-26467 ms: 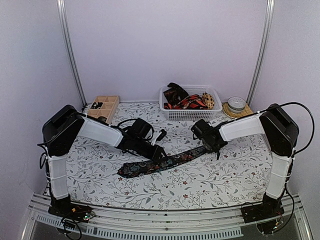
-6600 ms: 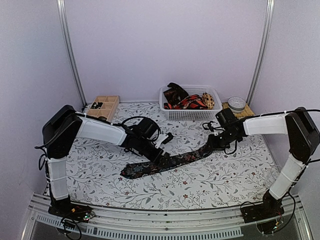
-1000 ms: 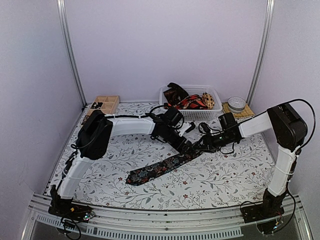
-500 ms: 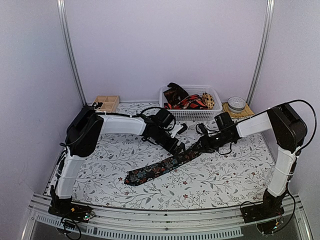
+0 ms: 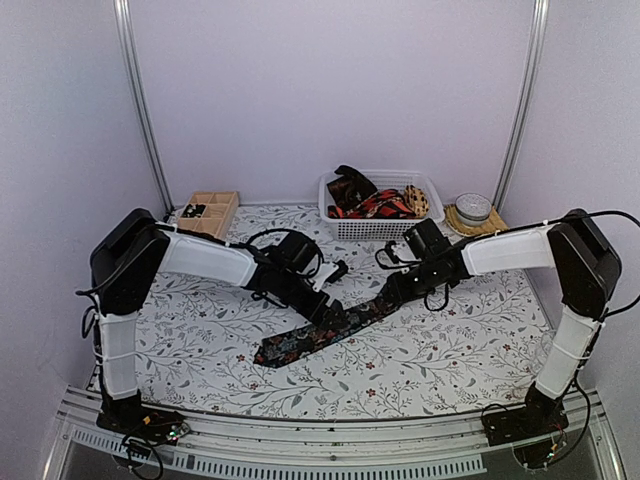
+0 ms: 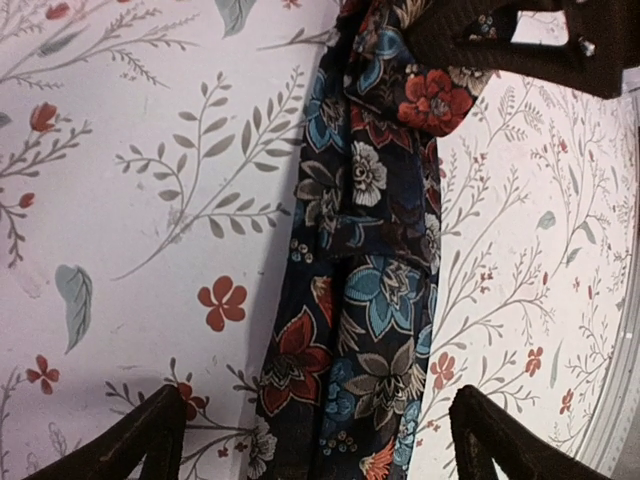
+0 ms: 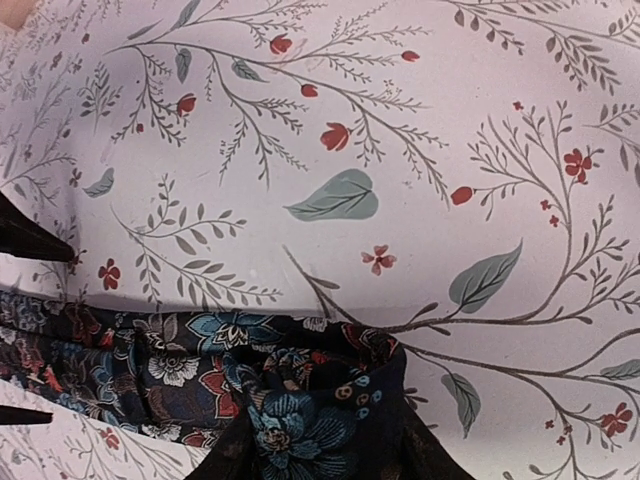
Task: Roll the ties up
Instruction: Roll the tie at the center of the board.
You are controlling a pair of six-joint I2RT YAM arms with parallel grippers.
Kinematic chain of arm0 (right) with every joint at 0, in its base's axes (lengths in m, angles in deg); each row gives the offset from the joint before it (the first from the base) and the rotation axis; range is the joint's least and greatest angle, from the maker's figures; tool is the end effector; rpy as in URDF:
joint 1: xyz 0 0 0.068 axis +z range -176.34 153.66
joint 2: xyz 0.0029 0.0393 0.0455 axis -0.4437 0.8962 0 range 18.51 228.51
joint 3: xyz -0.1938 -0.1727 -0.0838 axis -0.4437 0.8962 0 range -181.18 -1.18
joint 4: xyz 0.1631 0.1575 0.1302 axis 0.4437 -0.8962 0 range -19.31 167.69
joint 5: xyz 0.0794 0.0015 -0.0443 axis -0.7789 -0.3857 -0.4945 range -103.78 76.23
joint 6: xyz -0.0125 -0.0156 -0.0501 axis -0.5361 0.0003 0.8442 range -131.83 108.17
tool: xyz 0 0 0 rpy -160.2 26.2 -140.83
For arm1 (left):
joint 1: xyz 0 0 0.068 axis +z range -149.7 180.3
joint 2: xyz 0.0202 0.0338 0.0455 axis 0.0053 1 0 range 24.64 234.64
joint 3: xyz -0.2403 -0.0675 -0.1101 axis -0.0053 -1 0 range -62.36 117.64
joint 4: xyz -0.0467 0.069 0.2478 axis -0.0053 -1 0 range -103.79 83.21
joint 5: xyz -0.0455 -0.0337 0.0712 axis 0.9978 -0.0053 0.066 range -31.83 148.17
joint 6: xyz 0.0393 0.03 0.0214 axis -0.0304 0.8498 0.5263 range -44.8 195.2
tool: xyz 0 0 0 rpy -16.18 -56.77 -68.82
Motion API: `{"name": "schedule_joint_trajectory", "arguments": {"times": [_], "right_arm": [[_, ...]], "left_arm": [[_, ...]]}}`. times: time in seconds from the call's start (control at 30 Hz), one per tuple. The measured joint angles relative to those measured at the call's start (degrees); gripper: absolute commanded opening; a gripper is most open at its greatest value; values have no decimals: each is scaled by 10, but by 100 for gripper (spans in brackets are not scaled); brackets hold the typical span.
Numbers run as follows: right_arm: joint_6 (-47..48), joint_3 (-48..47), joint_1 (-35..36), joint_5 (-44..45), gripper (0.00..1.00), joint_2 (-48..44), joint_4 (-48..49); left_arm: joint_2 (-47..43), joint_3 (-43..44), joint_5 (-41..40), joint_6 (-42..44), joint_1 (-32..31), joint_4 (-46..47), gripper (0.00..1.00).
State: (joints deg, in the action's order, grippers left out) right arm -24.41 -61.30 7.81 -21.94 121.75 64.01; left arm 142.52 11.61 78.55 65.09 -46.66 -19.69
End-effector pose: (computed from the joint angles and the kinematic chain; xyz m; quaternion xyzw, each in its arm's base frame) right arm 0.2951 0.2064 0.1553 -0.1989 0.9352 0.1757 0.2345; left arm 0.2778 -0.3157 0.1303 0.3461 0.8789 -0.2833 0.1659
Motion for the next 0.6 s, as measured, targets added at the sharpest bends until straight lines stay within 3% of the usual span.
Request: {"name": "schedule_joint_trajectory", "arguments": {"times": [0.37,0.6], "right_arm": [[35,-25,93,233,38,0,-30],[59,-43,134,317,42,0,-34]], "left_arm": [[-23,-52,19,-11,3,42,78],[-27,-69,36,-17,4,60,70]]}}
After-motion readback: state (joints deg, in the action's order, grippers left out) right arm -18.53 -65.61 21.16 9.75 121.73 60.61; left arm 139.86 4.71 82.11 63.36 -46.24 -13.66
